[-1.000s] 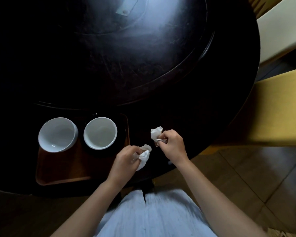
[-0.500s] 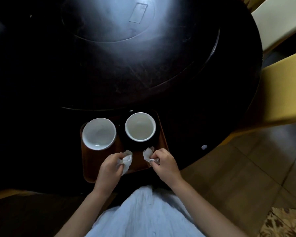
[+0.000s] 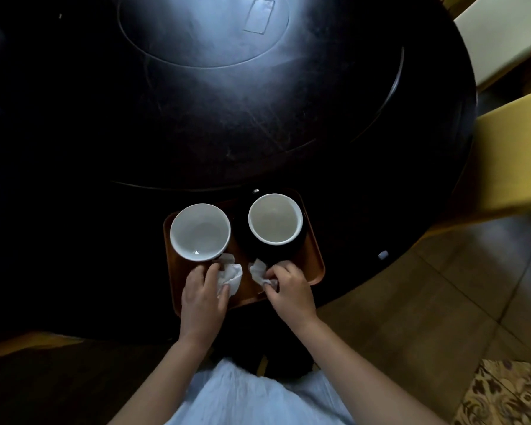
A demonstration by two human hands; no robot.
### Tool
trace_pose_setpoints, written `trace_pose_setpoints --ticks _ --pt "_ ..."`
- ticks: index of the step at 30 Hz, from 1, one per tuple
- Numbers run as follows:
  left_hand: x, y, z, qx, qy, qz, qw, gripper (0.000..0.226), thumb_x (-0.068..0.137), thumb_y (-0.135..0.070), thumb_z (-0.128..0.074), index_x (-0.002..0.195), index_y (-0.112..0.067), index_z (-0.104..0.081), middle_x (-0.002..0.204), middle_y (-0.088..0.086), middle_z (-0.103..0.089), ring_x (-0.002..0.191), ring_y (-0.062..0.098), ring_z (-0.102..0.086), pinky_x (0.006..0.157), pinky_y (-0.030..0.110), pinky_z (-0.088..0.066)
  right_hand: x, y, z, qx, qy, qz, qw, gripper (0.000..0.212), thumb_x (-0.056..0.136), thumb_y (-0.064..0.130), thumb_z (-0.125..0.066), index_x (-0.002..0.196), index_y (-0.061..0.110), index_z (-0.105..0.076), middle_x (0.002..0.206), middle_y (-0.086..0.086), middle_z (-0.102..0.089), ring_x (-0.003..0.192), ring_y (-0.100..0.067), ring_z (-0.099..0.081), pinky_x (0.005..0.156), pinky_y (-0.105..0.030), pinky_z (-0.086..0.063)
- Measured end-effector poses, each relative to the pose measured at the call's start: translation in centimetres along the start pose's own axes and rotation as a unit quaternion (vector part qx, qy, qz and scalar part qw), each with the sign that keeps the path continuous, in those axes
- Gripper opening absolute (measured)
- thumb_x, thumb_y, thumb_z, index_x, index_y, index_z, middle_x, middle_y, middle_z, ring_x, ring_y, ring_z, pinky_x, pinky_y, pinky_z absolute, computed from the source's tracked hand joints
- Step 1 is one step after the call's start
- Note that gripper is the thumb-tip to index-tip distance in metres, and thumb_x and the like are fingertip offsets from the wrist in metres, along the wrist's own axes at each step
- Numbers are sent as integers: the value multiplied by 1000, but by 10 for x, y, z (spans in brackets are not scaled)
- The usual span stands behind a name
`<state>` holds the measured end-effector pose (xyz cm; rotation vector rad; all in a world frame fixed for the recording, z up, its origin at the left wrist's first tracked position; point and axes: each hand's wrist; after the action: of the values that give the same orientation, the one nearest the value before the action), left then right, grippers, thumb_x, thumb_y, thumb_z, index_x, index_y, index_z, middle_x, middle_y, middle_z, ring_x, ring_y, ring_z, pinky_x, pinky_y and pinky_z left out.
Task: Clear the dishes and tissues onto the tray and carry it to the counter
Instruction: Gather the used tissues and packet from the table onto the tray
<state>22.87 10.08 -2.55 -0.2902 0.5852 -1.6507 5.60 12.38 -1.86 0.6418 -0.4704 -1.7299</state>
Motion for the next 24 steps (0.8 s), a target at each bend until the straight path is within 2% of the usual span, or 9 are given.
trace_pose_setpoints --ticks 3,6,9,12,17,19,21,24 --pt "-20 -1 -4 72 -13 -62 995 48 86 -29 -45 131 -12 -43 135 21 -42 128 34 -37 100 53 -36 -4 -5 5 -122 -35 86 988 25 71 13 -73 94 15 -64 100 -8 -63 92 -25 -61 72 -37 -57" --pt "-33 7 -11 103 18 -108 989 53 93 -41 -30 142 -23 -27 151 13 -20 141 28 -14 112 54 -10 -11 -10 4 -172 -51 193 965 33 74 15 -68 106 20 -65 108 -11 -66 95 -27 -64 70 -36 -57" --pt "-34 10 -17 151 70 -133 977 55 94 -49 -17 144 -29 -22 155 7 -13 143 24 -9 112 52 -7 -16 -11 2 -185 -30 236 954 33 80 18 -59 113 21 -63 116 -6 -66 102 -26 -63 73 -35 -56" --pt "-30 8 -21 179 109 -101 973 60 91 -55 -10 144 -30 -23 155 7 -18 144 19 -4 111 52 -8 -16 -12 4 -184 -15 247 951 31 80 17 -57 111 18 -64 119 -2 -66 105 -22 -63 74 -33 -56" --pt "-24 1 -21 194 135 -68 969 68 86 -62 0 143 -30 -20 153 9 -22 139 31 -20 105 60 -22 -8 -15 10 -137 -13 253 957 10 72 6 -69 82 10 -69 91 -6 -72 78 -23 -65 65 -30 -56" --pt "-24 -1 -22 206 135 -65 967 70 85 -64 -1 144 -30 -20 155 9 -16 141 31 -12 107 60 -15 -4 -14 10 -121 -4 242 963 11 67 0 -72 68 9 -65 76 -8 -70 68 -24 -63 61 -30 -56" --pt "-26 -3 -24 211 126 -54 968 70 84 -65 -8 144 -29 -16 155 7 -10 142 28 -3 109 62 -7 -3 -16 12 -102 3 218 971 16 66 -3 -73 63 8 -62 67 -9 -67 65 -25 -62 58 -30 -55" --pt "-31 -9 -26 205 98 -39 973 74 83 -66 1 145 -29 -11 155 5 -3 144 21 7 109 63 4 -7 -22 17 -50 9 173 984 7 72 -3 -66 71 4 -64 75 -11 -68 74 -28 -64 66 -32 -57"
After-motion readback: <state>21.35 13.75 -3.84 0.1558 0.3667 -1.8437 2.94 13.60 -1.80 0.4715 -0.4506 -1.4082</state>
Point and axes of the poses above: each hand's wrist, its own x-axis towards the middle knuckle, its own z-axis out of the back of the hand, y = z × x
